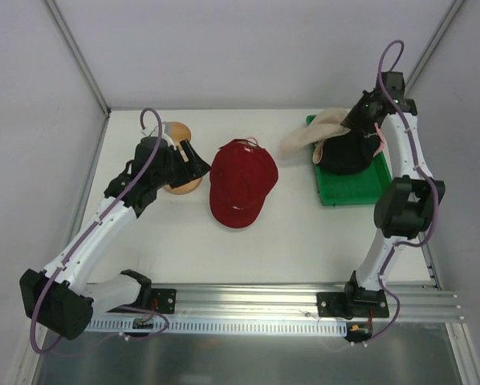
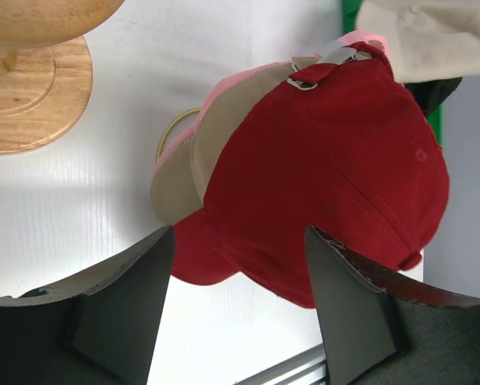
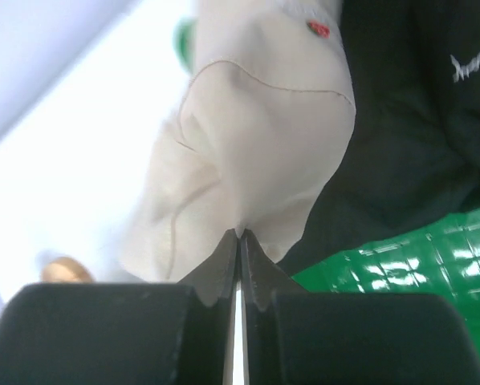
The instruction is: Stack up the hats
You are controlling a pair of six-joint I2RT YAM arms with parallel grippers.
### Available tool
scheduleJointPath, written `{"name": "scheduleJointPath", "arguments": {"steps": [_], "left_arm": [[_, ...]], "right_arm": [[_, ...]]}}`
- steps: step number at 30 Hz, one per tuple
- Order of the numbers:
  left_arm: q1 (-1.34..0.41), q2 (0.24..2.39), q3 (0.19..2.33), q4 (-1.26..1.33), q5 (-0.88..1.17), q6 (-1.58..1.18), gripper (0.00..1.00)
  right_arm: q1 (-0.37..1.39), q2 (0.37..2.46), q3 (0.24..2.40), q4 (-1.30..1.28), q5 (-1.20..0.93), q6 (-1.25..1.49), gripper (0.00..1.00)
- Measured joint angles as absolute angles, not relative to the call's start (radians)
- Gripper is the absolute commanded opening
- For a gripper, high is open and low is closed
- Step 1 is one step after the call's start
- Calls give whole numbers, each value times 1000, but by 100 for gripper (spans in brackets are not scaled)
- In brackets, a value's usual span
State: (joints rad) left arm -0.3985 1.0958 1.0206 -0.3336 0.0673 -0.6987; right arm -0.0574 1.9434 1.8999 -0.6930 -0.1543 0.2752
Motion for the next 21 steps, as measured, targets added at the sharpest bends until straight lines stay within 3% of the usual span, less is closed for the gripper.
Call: {"name": "scheduleJointPath", "arguments": {"steps": [8,21], "left_arm": [[-427,1168,1032,-306,46,-699,63],[-518,1280,1041,-273,-97,-744,57]], "right_arm": [[-49,1789,2048,-699,-212,258,0],[-17,1565,2054,-706,-277,253,1]]}}
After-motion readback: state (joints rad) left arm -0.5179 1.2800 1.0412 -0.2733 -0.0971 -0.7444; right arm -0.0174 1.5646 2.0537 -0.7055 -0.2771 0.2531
